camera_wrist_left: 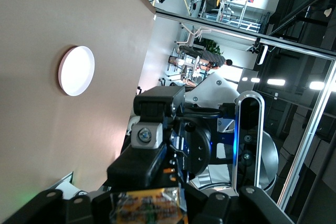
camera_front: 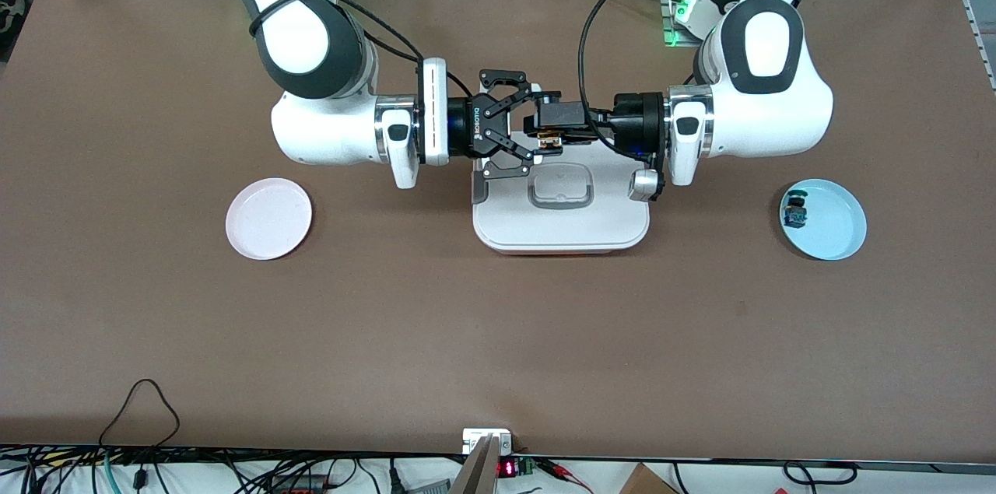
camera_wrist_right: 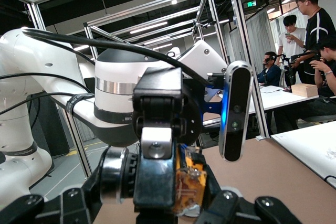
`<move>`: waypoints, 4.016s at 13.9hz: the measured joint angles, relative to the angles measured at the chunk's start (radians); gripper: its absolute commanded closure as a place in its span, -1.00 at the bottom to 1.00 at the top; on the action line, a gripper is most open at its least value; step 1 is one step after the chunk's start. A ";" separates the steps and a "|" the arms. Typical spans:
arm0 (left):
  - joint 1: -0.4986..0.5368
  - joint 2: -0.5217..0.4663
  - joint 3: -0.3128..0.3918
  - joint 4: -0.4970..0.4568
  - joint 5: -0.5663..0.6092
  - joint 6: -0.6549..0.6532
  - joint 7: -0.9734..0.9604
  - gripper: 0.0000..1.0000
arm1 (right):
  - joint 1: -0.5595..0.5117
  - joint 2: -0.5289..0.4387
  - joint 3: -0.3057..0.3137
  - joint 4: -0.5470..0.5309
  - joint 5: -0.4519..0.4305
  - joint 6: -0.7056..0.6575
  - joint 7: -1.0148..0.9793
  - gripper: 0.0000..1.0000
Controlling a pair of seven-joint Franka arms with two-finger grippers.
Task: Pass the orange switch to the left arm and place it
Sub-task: 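Close the left gripper on the orange switch held by the right gripper, then open the right gripper and pull back while the left gripper carries switch, then lower the switch onto the blue plate with the left gripper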
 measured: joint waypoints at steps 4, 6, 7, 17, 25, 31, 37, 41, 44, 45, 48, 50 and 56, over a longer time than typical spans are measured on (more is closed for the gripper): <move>0.013 -0.001 0.010 0.003 0.000 0.000 0.001 0.70 | -0.005 0.000 -0.011 -0.001 0.000 0.001 0.000 -1.00; 0.014 -0.001 0.010 0.003 0.000 0.000 0.001 0.70 | -0.007 -0.001 -0.013 -0.001 0.000 0.001 0.000 -1.00; 0.014 -0.001 0.010 0.003 0.000 0.000 0.001 0.70 | -0.008 -0.001 -0.013 -0.001 0.000 0.001 0.000 -1.00; 0.123 -0.001 0.022 0.038 0.395 -0.127 0.003 0.72 | -0.114 -0.008 -0.021 -0.003 -0.007 -0.008 0.000 -1.00; 0.184 -0.001 0.022 0.058 1.184 -0.363 0.007 0.71 | -0.249 -0.048 -0.102 -0.061 -0.326 -0.092 0.261 -1.00; 0.232 0.018 0.025 0.050 1.580 -0.422 0.252 0.70 | -0.247 -0.098 -0.106 -0.062 -0.679 -0.091 0.757 -1.00; 0.407 0.098 0.033 -0.054 1.773 -0.237 0.709 0.70 | -0.281 -0.126 -0.133 -0.066 -1.056 -0.196 1.179 -1.00; 0.536 0.123 0.034 -0.139 1.849 -0.007 1.113 0.65 | -0.296 -0.134 -0.150 -0.067 -1.355 -0.302 1.446 -1.00; 0.622 0.196 0.035 -0.157 1.929 0.095 1.289 0.64 | -0.294 -0.164 -0.150 -0.067 -1.535 -0.385 1.644 -1.00; 0.643 0.226 0.035 -0.158 1.955 0.114 1.306 0.63 | -0.294 -0.176 -0.150 -0.066 -1.565 -0.414 1.694 -1.00; 0.672 0.290 0.035 -0.159 1.984 0.155 1.326 0.59 | -0.296 -0.217 -0.151 -0.056 -1.732 -0.498 1.778 -1.00; 0.686 0.312 0.034 -0.160 2.005 0.179 1.327 0.54 | -0.310 -0.248 -0.157 -0.038 -1.828 -0.526 1.786 -1.00; 0.707 0.332 0.032 -0.167 2.005 0.193 1.343 -1.00 | -0.443 -0.292 -0.164 0.067 -1.855 -0.539 1.787 -1.00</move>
